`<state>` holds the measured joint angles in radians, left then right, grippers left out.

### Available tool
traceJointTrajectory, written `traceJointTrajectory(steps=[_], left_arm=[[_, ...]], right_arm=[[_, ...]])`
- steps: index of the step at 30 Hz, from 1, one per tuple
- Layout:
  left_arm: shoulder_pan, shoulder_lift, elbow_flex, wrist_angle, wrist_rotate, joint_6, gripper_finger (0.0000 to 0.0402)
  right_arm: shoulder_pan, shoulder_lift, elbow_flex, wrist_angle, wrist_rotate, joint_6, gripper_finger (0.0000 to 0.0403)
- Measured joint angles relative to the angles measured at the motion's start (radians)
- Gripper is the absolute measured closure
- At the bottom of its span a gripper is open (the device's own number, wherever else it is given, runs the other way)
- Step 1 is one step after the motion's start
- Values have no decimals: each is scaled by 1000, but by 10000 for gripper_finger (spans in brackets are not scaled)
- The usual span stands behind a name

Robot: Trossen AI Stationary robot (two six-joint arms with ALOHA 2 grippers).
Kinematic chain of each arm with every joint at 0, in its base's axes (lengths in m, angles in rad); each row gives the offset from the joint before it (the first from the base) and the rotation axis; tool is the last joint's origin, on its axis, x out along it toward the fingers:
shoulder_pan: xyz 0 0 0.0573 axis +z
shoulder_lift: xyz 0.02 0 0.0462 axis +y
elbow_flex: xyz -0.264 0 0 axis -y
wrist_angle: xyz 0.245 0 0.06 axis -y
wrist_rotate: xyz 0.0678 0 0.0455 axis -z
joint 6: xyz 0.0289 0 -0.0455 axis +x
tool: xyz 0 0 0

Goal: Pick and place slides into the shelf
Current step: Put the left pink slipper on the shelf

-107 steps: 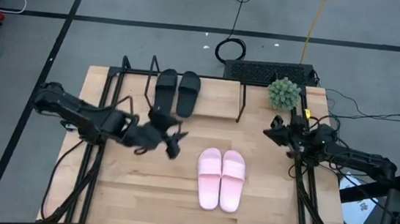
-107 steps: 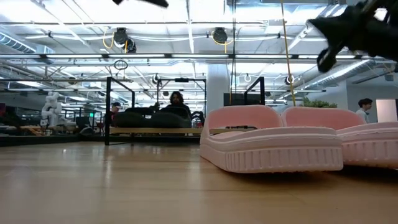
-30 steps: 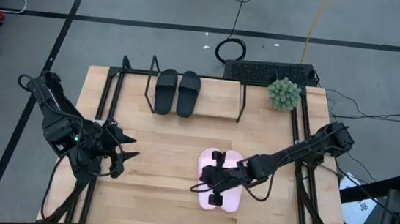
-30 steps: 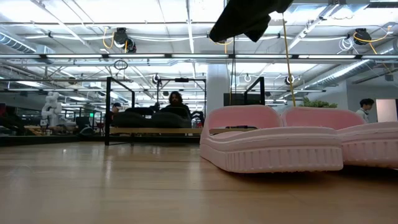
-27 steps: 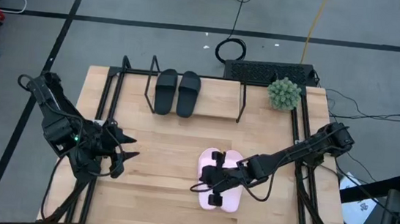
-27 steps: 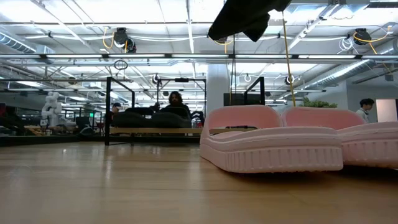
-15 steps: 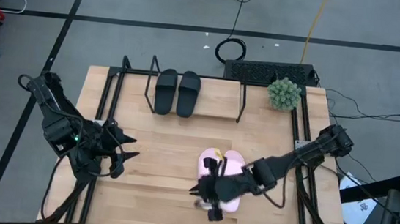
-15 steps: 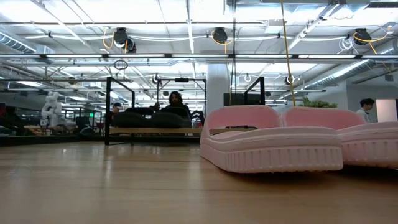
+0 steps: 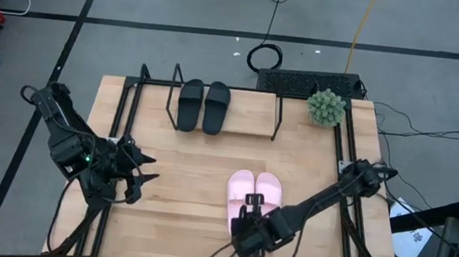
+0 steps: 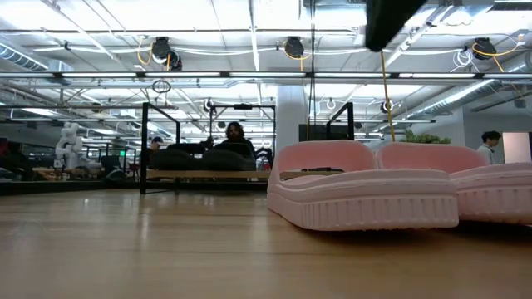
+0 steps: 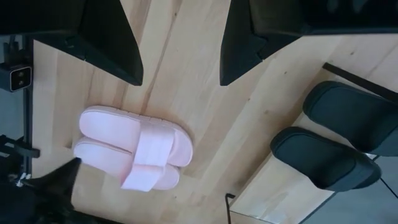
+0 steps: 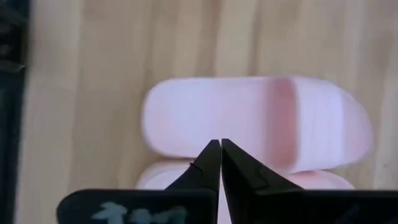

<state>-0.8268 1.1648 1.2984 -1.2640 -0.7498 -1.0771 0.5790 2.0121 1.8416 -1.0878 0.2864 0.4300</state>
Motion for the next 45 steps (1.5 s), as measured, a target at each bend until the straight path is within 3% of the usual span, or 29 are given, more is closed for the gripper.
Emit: traceJointTrajectory(steps=[6,9,20,24,33,45], left_arm=[[0,0,0,-6,0,0,188],[0,0,0,-10,0,-1,188],[0,0,0,-20,2,1,188],[0,0,0,-20,2,9,188],[3,0,0,-20,-8,26,188],[3,0,0,-28,-11,29,188]], right_arm=[[-46,-7,0,80,-11,10,398],[-64,-7,0,96,-79,-6,390],[-98,-7,-1,81,-103,28,277],[-103,-8,-40,81,-97,27,254],[-132,-7,-138,65,-101,26,255],[-159,-7,-142,69,-94,-12,256]])
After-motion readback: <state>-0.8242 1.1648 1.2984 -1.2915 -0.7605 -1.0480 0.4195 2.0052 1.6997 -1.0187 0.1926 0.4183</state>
